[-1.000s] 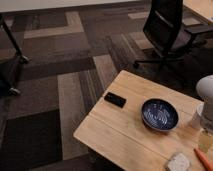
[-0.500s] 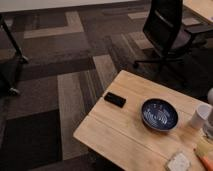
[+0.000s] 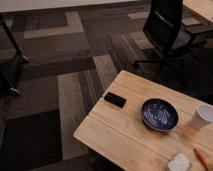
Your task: Place the pepper in the ceramic cup
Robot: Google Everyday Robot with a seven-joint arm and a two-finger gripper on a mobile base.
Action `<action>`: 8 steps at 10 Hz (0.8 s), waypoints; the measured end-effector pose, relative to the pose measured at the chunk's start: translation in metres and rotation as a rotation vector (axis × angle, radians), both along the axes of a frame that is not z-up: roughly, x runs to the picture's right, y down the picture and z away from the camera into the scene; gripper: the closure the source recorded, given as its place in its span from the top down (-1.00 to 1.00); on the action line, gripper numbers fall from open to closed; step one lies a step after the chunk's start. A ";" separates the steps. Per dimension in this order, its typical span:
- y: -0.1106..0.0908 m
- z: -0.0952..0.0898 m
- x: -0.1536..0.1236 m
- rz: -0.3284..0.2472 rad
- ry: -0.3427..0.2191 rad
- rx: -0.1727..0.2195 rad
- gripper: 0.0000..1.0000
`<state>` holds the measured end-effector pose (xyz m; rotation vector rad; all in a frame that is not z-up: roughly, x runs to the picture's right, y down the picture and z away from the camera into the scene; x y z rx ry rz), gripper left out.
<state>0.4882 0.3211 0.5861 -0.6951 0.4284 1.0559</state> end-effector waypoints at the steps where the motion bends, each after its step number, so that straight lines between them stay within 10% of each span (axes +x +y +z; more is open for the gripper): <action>1: 0.014 0.002 0.004 -0.005 -0.026 0.012 0.30; 7: 0.066 0.031 0.013 -0.068 -0.093 -0.002 0.26; 8: 0.063 0.036 0.013 -0.100 -0.087 -0.010 -0.13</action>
